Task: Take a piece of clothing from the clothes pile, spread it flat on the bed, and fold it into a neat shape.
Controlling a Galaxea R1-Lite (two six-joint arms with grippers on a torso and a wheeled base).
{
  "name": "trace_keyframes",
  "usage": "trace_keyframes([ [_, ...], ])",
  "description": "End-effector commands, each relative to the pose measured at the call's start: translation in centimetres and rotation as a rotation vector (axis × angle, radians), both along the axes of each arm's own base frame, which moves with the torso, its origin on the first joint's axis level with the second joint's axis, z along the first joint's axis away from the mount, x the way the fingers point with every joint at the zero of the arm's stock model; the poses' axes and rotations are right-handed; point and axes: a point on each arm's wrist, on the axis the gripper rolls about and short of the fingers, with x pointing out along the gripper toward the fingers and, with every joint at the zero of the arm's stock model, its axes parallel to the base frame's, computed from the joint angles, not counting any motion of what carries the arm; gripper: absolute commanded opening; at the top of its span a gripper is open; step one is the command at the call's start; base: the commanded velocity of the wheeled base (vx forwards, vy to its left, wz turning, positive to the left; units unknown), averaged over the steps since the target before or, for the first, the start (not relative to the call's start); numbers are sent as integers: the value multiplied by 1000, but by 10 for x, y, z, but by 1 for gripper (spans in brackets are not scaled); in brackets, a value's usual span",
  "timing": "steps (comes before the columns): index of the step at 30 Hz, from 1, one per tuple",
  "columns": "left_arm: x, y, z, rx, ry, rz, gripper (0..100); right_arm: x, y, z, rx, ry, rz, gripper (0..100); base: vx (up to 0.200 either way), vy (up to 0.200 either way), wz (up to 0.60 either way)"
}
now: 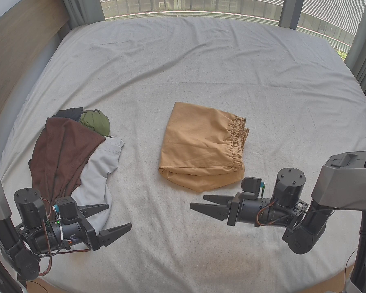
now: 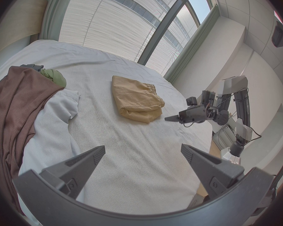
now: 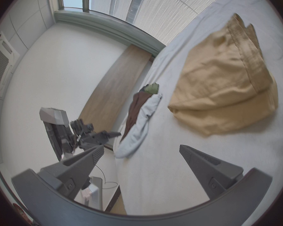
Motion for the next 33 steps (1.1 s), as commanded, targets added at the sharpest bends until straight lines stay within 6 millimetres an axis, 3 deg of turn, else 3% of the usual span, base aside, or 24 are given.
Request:
trace_keyframes([
  [1, -4, 1, -2, 4, 18, 1, 100, 5, 5, 47, 114, -89, 2, 100, 0, 0, 0],
  [4, -4, 1, -2, 4, 18, 1, 100, 11, 5, 62, 165, -102, -10, 100, 0, 0, 0],
  [5, -3, 1, -3, 6, 22, 1, 100, 22, 2, 73, 207, -111, -33, 100, 0, 0, 0],
  [9, -4, 1, -2, 5, 17, 1, 100, 47, -13, 82, 234, -151, -96, 100, 0, 0, 0],
  [13, -4, 1, -2, 5, 17, 1, 100, 71, -26, 63, 218, -135, -154, 100, 0, 0, 0],
  [19, -4, 1, -3, 5, 19, 1, 100, 91, -42, 39, 198, -108, -212, 100, 0, 0, 0],
  [33, -4, 1, -2, 5, 17, 1, 100, 100, -47, -9, 130, -35, -243, 100, 0, 0, 0],
])
